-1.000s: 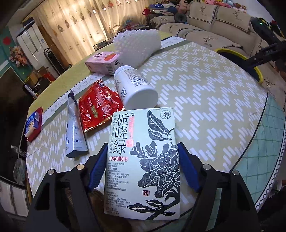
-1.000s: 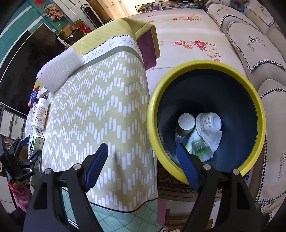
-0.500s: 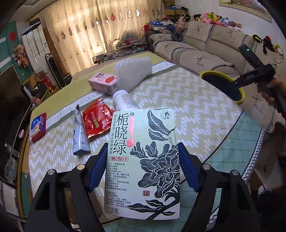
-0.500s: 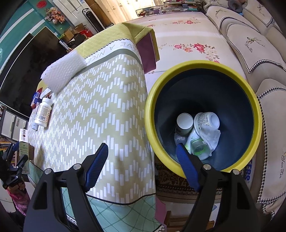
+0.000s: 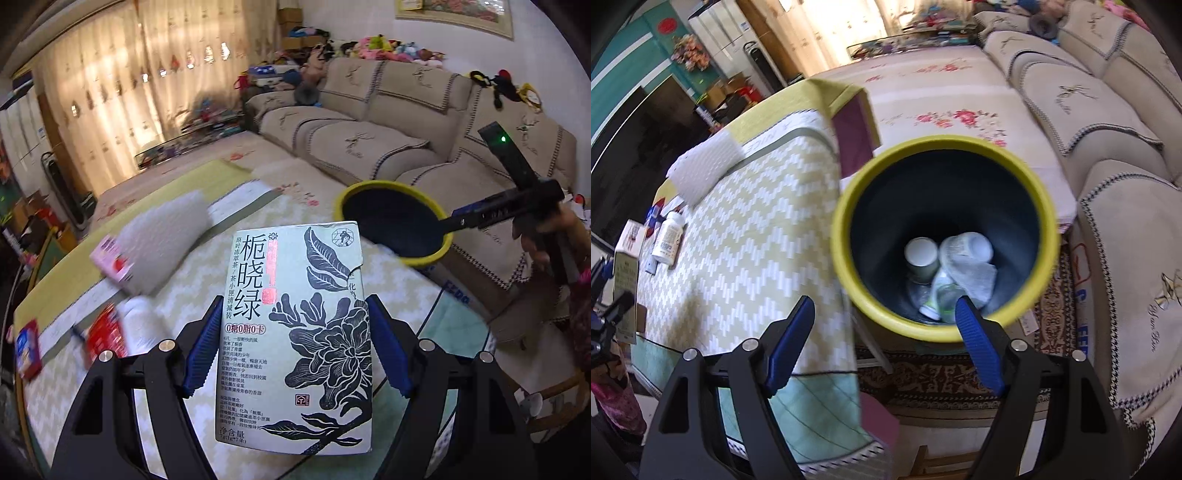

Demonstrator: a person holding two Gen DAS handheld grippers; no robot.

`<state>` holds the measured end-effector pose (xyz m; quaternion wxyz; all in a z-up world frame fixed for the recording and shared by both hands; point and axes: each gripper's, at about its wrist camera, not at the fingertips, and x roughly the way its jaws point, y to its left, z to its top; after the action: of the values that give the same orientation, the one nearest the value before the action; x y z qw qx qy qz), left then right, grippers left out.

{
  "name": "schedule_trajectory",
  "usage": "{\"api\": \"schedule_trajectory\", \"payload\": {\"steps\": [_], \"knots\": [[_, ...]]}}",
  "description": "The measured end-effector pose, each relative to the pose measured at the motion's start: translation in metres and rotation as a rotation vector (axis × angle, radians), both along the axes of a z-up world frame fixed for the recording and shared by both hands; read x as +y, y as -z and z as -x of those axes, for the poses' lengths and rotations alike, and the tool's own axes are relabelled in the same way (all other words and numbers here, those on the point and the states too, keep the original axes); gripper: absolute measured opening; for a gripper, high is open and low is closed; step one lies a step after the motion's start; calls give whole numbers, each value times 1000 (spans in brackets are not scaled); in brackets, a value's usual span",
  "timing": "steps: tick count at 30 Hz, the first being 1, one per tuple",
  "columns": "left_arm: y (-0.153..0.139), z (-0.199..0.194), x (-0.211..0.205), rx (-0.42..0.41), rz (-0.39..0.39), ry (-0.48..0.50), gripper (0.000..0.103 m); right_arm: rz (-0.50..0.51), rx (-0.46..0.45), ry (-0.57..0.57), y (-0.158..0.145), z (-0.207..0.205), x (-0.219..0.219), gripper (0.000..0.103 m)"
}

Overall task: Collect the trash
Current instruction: 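Carry the printed box over the yellow bin and release it with the left tool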

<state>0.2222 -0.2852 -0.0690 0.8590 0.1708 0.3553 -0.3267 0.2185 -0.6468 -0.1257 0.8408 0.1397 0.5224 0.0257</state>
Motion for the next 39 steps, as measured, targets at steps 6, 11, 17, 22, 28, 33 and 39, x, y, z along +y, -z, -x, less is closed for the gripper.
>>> {"api": "schedule_trajectory", "payload": {"steps": [6, 11, 17, 22, 28, 33, 39], "knots": [[3, -20, -80, 13, -2, 88, 74, 6, 1, 69, 4, 23, -32, 75], [16, -41, -148, 33, -24, 141, 74, 0, 7, 123, 10, 39, -57, 75], [42, -63, -222, 56, -74, 175, 74, -1, 23, 163, 19, 51, -77, 75], [63, -78, -262, 103, -95, 188, 74, -7, 40, 185, 27, 54, -89, 75], [83, -88, -294, 122, -123, 186, 75, -13, 51, 192, 34, 55, -93, 75], [89, -96, -297, 122, -130, 156, 82, -16, 56, 194, 35, 55, -93, 75], [61, -84, -265, 99, -74, 115, 89, -27, 51, 188, 35, 58, -89, 76]]}}
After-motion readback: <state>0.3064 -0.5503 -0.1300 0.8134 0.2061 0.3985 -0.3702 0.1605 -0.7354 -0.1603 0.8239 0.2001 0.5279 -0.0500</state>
